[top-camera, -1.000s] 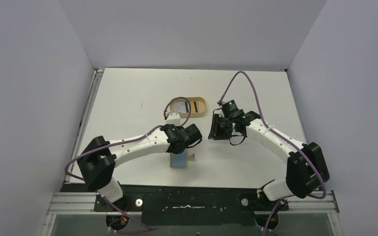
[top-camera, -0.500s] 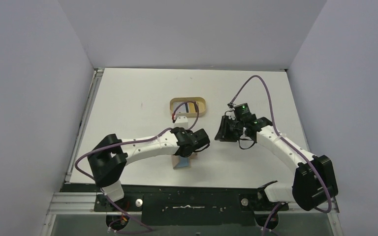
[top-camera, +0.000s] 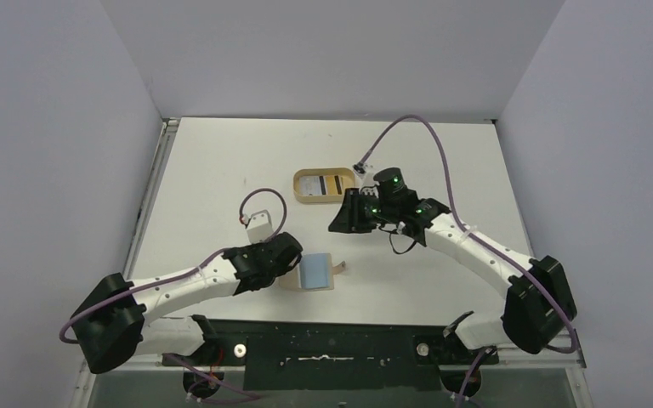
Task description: Take the credit cards out of the card holder
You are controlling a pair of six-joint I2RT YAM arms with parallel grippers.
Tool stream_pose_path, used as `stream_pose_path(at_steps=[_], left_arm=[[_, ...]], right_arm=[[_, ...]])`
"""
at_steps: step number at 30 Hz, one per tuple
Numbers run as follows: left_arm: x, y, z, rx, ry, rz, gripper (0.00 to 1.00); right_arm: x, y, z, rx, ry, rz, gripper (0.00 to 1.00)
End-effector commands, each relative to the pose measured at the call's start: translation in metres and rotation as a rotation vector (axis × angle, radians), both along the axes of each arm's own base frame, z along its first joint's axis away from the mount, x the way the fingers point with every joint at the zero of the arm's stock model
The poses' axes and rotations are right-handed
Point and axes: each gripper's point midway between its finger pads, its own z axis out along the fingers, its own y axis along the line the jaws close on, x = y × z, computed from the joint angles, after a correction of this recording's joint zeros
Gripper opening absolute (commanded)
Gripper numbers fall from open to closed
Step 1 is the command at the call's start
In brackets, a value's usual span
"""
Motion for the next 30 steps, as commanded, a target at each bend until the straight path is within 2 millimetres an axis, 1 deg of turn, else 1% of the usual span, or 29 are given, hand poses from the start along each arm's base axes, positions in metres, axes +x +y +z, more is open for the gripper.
stream_pose_path(at_steps=[1,3,5,8,13,16,18,21,23,25,30], left_arm=[[0.007,-0.01,-0.001,-0.151,-0.048,0.005,0.0],[0.005,-0.005,-0.008,-0.138,-0.038,0.011,0.0],[0.004,-0.001,-0.014,-0.115,-0.028,0.016,0.0],[0.003,0.004,-0.021,-0.075,-0.013,0.026,0.0],[-0.001,0.016,-0.039,0.011,0.031,0.05,0.0],[-0.007,0.026,-0.051,0.066,0.063,0.068,0.0],[-0.01,0.03,-0.057,0.086,0.076,0.077,0.0],[-0.014,0.034,-0.064,0.095,0.092,0.086,0.0],[-0.015,0.035,-0.068,0.094,0.1,0.089,0.0],[-0.017,0.037,-0.071,0.092,0.106,0.094,0.0],[-0.021,0.04,-0.077,0.085,0.118,0.098,0.0]], right_arm=[[0.009,0.06,0.027,0.14,-0.053,0.05,0.29],[0.01,0.077,0.018,0.172,0.0,0.058,0.29],[0.01,0.088,0.009,0.191,0.044,0.05,0.28],[0.007,0.096,-0.01,0.163,0.099,0.031,0.29],[-0.008,0.103,-0.048,0.078,0.193,0.034,0.29],[-0.015,0.113,-0.061,0.063,0.229,0.043,0.3],[-0.021,0.123,-0.064,0.065,0.245,0.057,0.3],[-0.029,0.133,-0.075,0.048,0.272,0.071,0.3],[-0.034,0.136,-0.082,0.036,0.285,0.077,0.3],[-0.037,0.136,-0.088,0.019,0.297,0.076,0.3],[-0.045,0.124,-0.107,-0.044,0.312,0.066,0.29]])
